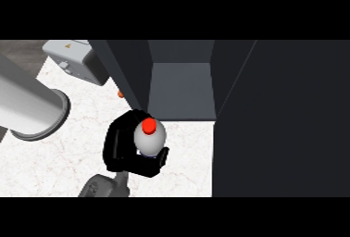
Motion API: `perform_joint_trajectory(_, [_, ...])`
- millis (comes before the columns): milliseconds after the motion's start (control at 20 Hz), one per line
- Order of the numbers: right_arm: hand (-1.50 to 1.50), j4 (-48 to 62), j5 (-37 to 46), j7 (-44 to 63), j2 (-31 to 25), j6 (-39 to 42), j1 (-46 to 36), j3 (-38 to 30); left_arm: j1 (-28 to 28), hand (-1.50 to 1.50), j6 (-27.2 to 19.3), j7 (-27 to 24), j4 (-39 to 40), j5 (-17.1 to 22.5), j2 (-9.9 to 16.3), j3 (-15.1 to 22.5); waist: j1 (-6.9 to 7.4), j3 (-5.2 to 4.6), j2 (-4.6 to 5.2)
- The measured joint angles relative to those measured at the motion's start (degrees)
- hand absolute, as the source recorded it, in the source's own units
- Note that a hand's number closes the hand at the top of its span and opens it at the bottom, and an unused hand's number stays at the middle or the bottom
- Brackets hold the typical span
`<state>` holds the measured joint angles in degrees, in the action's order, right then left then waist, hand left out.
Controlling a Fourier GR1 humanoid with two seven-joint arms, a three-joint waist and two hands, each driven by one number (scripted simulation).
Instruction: Pick up the bottled water, place it into the cabinet and close the cabinet
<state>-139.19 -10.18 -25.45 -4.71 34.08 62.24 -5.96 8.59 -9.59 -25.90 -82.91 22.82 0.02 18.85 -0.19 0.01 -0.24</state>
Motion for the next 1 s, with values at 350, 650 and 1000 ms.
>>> perform_joint_trajectory(350, [-1.5,0.1,-0.4,1.1,-0.1,0.0,-1.6,0.0,6.7,1.5,-16.8,9.3,-7.6,-1.4,0.0,10.6,-0.4,-0.01,0.12])
perform_joint_trajectory(650, [-1.5,0.3,-0.8,2.4,0.1,-0.3,-3.6,-0.2,18.0,1.5,-30.0,14.1,-6.1,-1.5,0.0,14.3,-0.85,-0.01,0.24])
perform_joint_trajectory(1000, [-1.5,0.5,-1.5,2.8,-0.7,0.0,-5.0,-2.8,28.9,1.5,-36.9,14.7,2.9,0.5,0.0,13.1,-1.29,-0.02,0.35])
